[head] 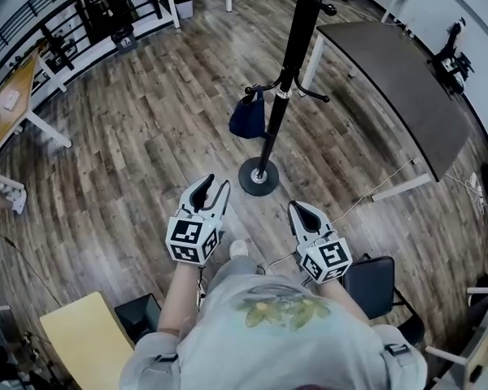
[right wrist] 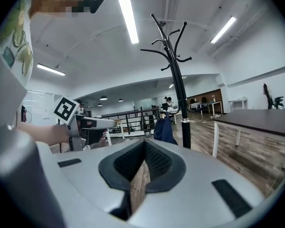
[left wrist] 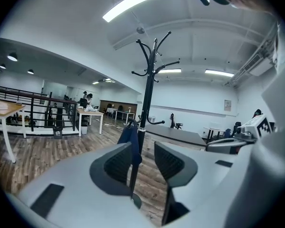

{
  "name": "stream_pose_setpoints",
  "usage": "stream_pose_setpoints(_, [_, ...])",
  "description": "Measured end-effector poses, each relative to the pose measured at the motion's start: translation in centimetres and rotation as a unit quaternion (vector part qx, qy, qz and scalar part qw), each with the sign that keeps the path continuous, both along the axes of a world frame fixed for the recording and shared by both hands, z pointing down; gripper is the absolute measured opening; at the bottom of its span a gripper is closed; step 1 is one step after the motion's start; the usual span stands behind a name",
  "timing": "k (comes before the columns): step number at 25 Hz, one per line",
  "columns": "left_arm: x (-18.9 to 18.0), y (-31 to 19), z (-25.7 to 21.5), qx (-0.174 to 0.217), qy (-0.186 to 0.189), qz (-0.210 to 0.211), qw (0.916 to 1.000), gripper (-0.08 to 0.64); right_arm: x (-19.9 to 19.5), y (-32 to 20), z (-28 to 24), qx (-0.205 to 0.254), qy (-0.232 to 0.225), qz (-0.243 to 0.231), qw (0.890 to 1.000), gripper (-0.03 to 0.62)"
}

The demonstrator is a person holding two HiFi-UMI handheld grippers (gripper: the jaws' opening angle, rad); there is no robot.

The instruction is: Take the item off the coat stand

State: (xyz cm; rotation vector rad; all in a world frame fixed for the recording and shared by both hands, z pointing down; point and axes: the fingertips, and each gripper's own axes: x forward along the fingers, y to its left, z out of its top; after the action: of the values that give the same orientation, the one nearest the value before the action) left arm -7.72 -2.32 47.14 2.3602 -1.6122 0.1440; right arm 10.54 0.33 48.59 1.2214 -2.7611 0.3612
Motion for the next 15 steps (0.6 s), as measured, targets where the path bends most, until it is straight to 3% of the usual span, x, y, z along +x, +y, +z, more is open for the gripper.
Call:
stream_pose_setpoints(10, [-1.2, -4.7, 0.8, -0.007, -0.019, 0.062, 0.9979, 0.225, -1.5, -3.4, 0.3, 0.009, 0.001, 0.033, 0.999, 0.006])
stream_pose_setpoints(15, [-1.9, -7.2, 0.3, 0.004, -0.009, 0.080, 0.9967, 0.239, -1.5, -3.7, -0.7, 0.019, 0.006, 0.049, 0.999, 0.006])
